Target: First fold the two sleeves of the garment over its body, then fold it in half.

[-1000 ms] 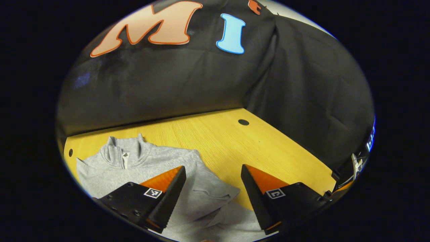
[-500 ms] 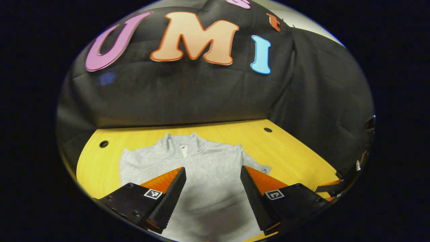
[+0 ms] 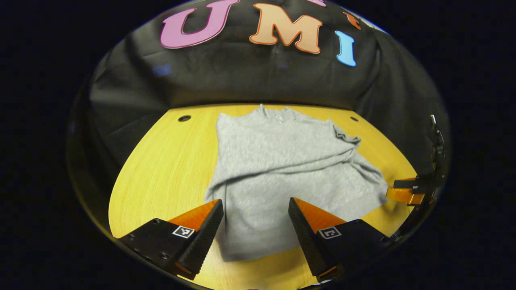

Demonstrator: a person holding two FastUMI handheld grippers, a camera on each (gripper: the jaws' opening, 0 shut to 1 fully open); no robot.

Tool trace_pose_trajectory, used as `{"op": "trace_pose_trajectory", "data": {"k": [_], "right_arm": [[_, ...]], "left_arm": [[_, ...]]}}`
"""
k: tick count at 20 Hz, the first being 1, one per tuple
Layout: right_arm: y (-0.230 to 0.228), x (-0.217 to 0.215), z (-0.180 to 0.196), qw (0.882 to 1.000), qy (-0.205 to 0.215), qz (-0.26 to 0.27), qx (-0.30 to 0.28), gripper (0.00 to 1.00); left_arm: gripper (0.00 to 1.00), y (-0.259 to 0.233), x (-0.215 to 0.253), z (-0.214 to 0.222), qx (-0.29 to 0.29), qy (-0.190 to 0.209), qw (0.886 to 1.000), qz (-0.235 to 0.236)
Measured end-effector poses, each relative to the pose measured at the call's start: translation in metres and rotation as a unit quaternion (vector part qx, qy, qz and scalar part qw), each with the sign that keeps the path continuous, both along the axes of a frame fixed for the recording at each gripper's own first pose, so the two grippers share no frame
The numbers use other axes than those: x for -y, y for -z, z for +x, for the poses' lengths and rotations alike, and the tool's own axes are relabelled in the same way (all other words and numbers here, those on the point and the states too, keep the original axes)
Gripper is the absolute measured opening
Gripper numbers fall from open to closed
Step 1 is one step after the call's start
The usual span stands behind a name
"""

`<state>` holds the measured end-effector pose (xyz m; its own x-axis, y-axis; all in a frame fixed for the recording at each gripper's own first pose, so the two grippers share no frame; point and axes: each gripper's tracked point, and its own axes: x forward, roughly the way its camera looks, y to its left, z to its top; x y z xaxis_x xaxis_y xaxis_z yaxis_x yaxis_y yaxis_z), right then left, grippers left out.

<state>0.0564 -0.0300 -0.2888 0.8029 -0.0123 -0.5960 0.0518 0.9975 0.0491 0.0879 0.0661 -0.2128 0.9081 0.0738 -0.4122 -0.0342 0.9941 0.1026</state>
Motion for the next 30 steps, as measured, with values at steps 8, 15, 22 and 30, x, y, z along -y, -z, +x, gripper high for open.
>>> {"op": "trace_pose_trajectory", "data": {"k": [8,15,22,30], "right_arm": [[0.017,-0.005,0.008,1.000,-0.007,-0.017,-0.017,0.94],[0.020,-0.002,0.012,0.999,-0.010,-0.035,-0.018,0.83],[0.022,-0.025,0.011,0.999,-0.027,-0.015,-0.026,0.34],[0.022,-0.030,0.012,0.999,-0.016,0.015,-0.034,0.10]], "left_arm": [[0.95,0.047,-0.011,-0.031,-0.040,-0.041,0.998,-0.029],[0.96,0.057,-0.019,-0.030,-0.040,-0.059,0.997,-0.010],[0.76,0.058,-0.009,-0.026,-0.045,-0.025,0.999,-0.010],[0.01,0.056,0.003,-0.020,-0.056,-0.031,0.994,-0.087]]}}
